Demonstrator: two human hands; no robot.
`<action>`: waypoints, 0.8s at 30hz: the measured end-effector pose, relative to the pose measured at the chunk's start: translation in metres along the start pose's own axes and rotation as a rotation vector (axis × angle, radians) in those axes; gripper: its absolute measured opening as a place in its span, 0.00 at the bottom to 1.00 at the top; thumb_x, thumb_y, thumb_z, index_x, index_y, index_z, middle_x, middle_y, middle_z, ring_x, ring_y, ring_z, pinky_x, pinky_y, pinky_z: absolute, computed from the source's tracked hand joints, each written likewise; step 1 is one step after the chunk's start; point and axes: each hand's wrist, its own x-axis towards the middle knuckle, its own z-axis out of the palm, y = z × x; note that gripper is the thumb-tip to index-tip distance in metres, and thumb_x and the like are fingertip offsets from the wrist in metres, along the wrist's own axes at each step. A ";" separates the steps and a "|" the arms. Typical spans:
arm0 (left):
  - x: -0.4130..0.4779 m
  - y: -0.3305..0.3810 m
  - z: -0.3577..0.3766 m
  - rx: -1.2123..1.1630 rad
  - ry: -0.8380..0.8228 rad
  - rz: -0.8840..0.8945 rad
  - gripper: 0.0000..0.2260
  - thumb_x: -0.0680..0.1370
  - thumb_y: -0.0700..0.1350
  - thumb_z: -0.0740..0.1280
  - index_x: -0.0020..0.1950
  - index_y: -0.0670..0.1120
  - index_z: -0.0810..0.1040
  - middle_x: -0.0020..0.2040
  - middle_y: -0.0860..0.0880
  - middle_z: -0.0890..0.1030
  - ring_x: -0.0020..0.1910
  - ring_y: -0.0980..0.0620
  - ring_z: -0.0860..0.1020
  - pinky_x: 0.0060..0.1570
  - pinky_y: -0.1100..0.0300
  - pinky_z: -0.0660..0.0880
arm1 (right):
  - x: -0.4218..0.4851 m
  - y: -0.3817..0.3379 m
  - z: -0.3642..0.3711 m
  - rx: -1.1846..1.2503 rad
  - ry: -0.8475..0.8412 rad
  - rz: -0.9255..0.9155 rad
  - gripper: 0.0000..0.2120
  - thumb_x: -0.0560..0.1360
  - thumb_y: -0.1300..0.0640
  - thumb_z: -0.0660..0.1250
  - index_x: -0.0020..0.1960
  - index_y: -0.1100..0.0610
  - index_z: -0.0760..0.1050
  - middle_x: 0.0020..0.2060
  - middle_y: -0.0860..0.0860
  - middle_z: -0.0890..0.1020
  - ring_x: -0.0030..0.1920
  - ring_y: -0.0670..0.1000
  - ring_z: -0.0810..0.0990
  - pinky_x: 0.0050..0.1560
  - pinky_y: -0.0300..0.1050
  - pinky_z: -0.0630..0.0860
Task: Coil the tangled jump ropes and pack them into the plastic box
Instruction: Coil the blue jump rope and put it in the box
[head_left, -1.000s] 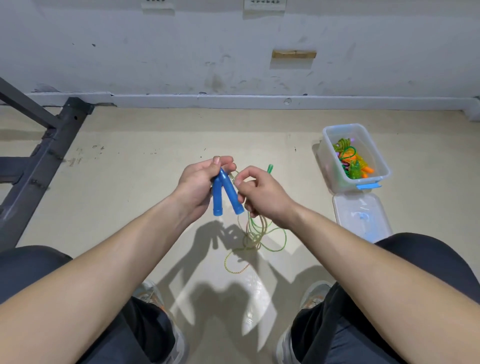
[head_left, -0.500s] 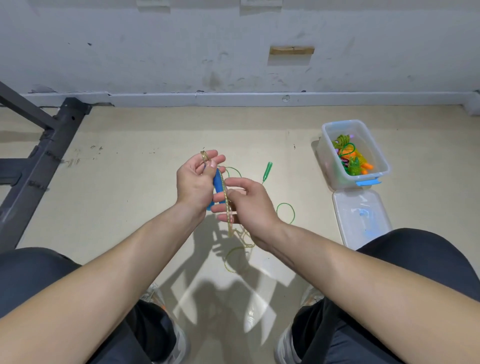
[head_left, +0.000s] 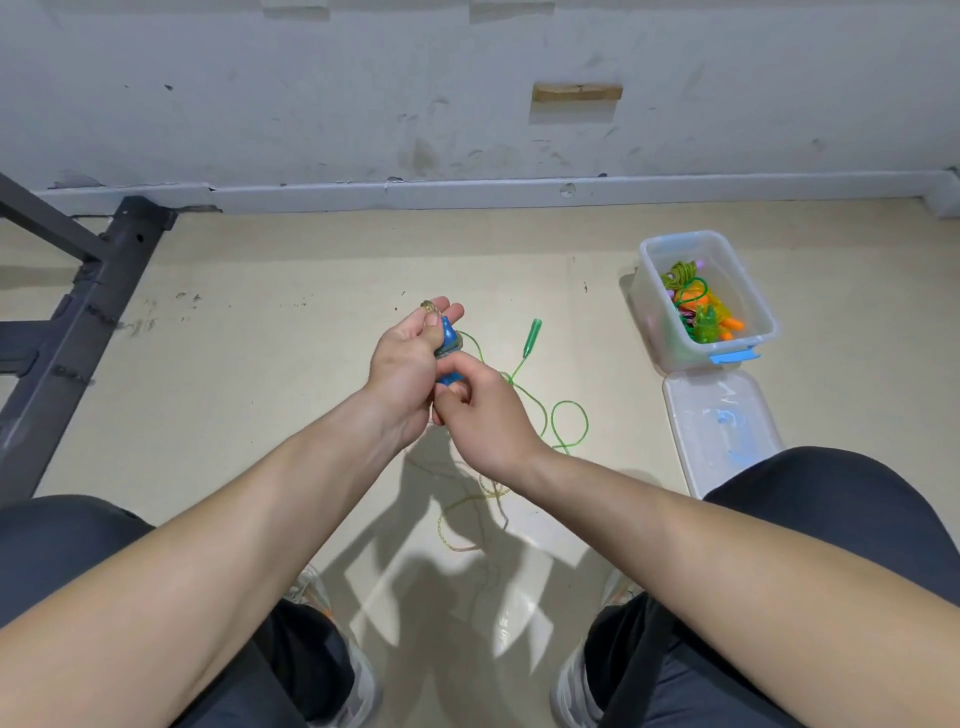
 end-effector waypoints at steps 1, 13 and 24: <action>0.001 0.000 -0.001 -0.003 -0.006 -0.016 0.14 0.86 0.44 0.57 0.71 0.46 0.73 0.66 0.53 0.80 0.52 0.52 0.79 0.49 0.57 0.77 | 0.001 0.000 -0.001 -0.027 0.007 -0.012 0.08 0.79 0.63 0.60 0.48 0.54 0.75 0.25 0.43 0.74 0.28 0.45 0.71 0.35 0.41 0.70; 0.013 0.011 -0.016 -0.054 -0.016 -0.026 0.16 0.81 0.29 0.61 0.69 0.37 0.70 0.67 0.42 0.79 0.55 0.45 0.80 0.55 0.56 0.80 | -0.010 0.003 0.006 -0.436 -0.052 -0.287 0.15 0.77 0.64 0.58 0.62 0.56 0.72 0.43 0.51 0.79 0.42 0.54 0.75 0.45 0.49 0.74; 0.013 0.035 -0.036 -0.130 -0.266 0.026 0.13 0.83 0.32 0.59 0.65 0.40 0.75 0.54 0.47 0.85 0.51 0.47 0.85 0.47 0.54 0.82 | 0.015 0.024 -0.029 0.019 -0.243 0.099 0.12 0.83 0.54 0.63 0.44 0.56 0.81 0.31 0.50 0.77 0.33 0.48 0.73 0.39 0.42 0.71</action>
